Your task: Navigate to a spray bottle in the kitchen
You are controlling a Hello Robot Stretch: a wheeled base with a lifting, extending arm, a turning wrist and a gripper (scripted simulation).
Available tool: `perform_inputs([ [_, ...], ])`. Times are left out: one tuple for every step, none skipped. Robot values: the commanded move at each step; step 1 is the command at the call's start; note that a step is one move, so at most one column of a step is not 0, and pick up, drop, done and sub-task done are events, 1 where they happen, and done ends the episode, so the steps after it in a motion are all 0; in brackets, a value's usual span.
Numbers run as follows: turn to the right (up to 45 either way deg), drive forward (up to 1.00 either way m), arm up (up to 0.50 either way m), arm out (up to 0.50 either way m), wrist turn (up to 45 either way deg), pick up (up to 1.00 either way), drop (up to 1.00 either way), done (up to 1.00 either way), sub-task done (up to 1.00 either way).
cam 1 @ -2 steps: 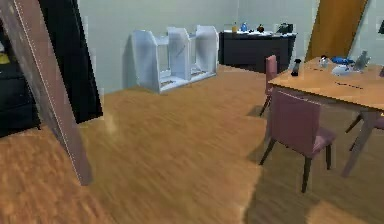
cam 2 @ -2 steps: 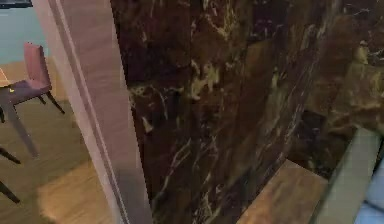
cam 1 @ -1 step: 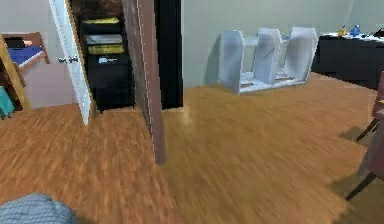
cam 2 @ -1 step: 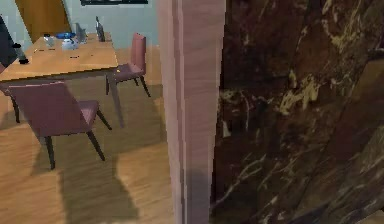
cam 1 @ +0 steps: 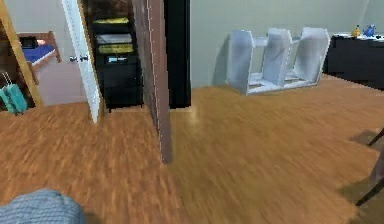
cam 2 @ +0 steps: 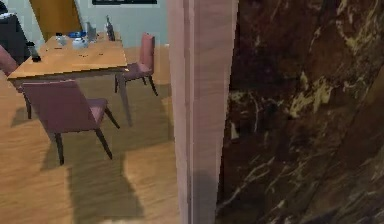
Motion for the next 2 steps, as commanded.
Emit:
perform_inputs([
  [0.0,0.45,0.0,0.0,0.0,0.0,0.0,0.0,0.0],
  [39.0,0.0,0.0,0.0,0.0,0.0,0.0,0.0,0.0],
])
